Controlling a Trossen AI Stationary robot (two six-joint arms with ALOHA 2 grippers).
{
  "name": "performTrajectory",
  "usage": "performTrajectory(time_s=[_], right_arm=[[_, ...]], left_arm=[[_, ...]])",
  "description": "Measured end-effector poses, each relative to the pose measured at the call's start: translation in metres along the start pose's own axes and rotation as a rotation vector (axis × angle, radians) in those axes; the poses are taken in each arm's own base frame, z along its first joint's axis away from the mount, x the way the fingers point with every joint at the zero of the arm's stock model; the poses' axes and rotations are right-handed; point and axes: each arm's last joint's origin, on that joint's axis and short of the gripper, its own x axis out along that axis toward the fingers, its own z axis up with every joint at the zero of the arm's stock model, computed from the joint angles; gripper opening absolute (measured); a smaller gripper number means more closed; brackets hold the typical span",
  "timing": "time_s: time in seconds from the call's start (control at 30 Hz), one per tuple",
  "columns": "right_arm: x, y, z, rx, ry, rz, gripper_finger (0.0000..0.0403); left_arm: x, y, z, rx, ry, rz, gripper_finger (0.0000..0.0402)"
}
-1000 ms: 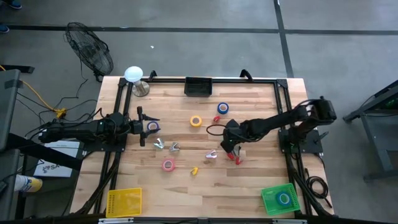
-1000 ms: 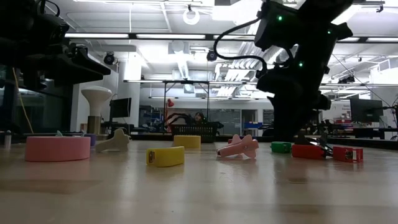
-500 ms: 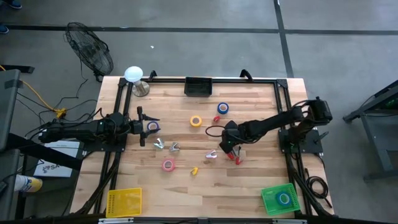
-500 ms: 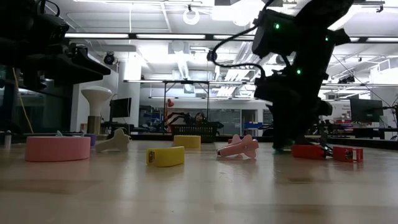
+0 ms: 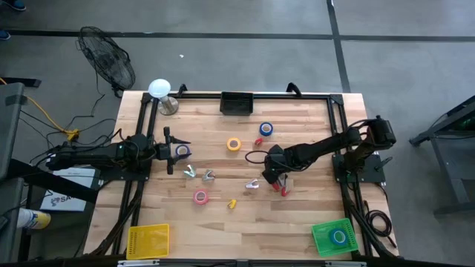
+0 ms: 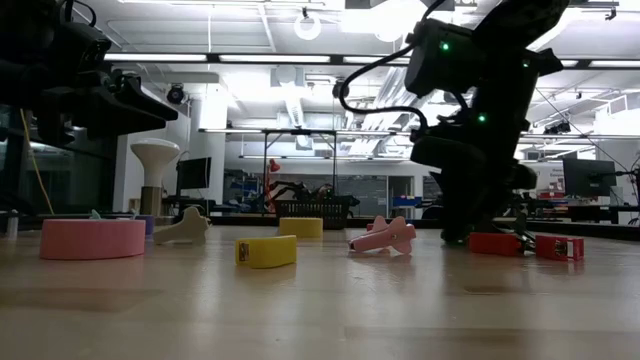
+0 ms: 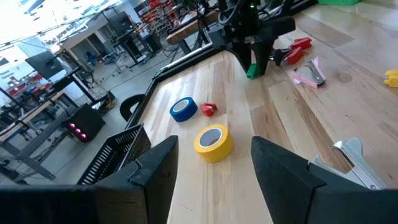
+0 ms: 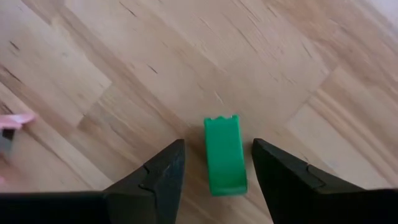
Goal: Pick and place Stapler, Stapler remover, tape
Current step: Put the green stapler into the black bin
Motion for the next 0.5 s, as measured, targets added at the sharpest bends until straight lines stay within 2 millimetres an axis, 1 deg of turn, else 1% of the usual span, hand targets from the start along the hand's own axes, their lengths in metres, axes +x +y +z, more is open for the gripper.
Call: performTrajectory(time_s=[0.23,0.5], right_arm=[[-0.0002,-0.0014,-0.0014,-0.065,0.022,-0.010,0.0166],[-0.0004,-0.0018,-0.0012,-0.140,0.021,-0.013,0.0120]], left_arm=[[0.0000,0.0000,0.0000,0.000,0.000,0.000,0.0197],[0.0000,0.0000,-0.0001,0.000,0.000,0.000,0.0197]])
